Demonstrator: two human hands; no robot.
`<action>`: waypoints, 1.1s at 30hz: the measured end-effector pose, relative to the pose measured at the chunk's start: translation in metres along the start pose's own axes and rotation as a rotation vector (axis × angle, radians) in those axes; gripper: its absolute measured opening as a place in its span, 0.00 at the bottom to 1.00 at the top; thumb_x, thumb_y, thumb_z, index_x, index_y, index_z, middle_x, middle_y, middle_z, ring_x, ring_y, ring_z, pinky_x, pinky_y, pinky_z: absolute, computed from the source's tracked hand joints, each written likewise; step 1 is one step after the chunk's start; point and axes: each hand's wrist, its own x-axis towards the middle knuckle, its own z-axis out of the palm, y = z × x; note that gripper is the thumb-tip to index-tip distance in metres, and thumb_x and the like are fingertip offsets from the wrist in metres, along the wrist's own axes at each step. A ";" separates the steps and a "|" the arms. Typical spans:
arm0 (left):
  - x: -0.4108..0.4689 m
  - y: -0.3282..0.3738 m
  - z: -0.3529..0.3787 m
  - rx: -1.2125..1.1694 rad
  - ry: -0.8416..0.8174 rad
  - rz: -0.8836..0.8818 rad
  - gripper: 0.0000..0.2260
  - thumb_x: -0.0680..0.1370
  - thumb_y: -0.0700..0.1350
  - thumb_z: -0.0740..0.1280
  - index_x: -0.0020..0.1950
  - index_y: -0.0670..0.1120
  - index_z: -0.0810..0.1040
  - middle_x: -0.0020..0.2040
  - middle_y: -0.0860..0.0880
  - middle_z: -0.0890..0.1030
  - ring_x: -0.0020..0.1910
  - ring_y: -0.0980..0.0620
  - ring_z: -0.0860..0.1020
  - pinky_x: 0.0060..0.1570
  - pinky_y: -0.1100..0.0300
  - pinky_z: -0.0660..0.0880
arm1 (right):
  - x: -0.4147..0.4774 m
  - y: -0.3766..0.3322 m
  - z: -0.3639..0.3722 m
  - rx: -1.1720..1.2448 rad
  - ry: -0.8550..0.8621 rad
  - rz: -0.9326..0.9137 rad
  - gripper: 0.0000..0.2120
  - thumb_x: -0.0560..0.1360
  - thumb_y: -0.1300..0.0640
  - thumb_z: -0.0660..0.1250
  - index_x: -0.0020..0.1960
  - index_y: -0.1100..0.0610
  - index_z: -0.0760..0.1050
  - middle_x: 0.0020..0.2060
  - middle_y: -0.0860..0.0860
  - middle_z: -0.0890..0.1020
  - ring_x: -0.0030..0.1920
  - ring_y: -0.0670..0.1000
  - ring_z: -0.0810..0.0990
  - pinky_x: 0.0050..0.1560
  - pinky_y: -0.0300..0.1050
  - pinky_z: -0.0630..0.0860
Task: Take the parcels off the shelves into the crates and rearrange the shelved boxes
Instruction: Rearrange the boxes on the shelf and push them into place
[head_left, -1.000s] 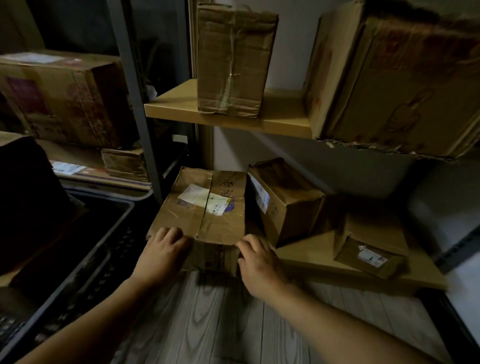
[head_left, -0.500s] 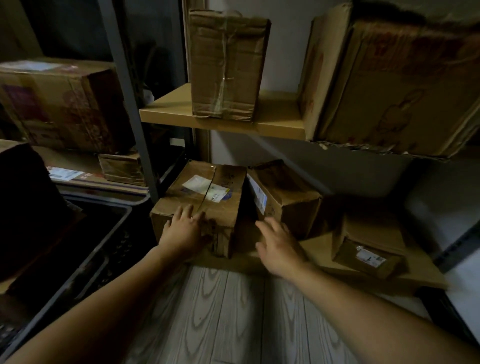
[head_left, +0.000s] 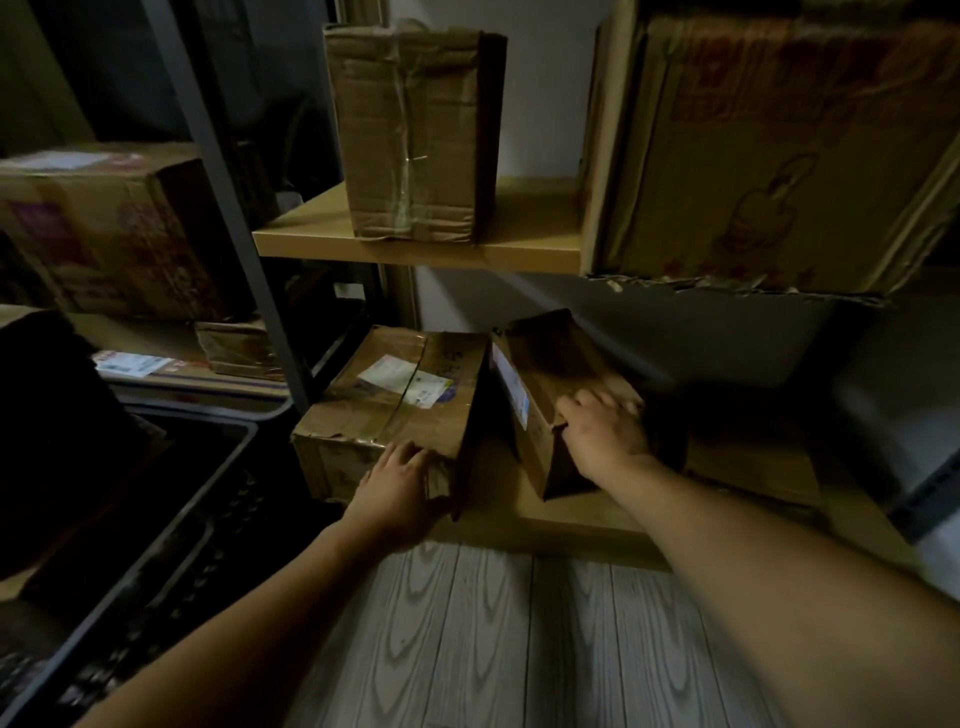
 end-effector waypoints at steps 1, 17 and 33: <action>-0.003 0.002 0.000 -0.003 0.001 -0.005 0.32 0.74 0.55 0.68 0.75 0.52 0.60 0.76 0.47 0.57 0.76 0.45 0.52 0.72 0.44 0.58 | -0.003 0.001 -0.001 -0.001 0.010 -0.014 0.15 0.78 0.55 0.58 0.65 0.47 0.66 0.64 0.51 0.69 0.67 0.56 0.65 0.64 0.55 0.62; -0.008 0.090 0.044 -0.693 -0.087 -0.137 0.31 0.77 0.57 0.62 0.76 0.48 0.56 0.71 0.46 0.68 0.66 0.45 0.70 0.62 0.52 0.70 | -0.078 0.026 -0.010 0.448 0.260 0.156 0.07 0.79 0.55 0.60 0.51 0.57 0.74 0.49 0.51 0.76 0.53 0.56 0.75 0.47 0.46 0.68; -0.035 0.110 0.027 -1.259 -0.046 -0.260 0.23 0.76 0.40 0.66 0.68 0.49 0.63 0.53 0.47 0.74 0.47 0.46 0.79 0.39 0.54 0.78 | -0.141 0.047 -0.028 1.215 -0.074 0.435 0.15 0.80 0.53 0.60 0.66 0.52 0.68 0.61 0.50 0.75 0.60 0.50 0.73 0.60 0.47 0.70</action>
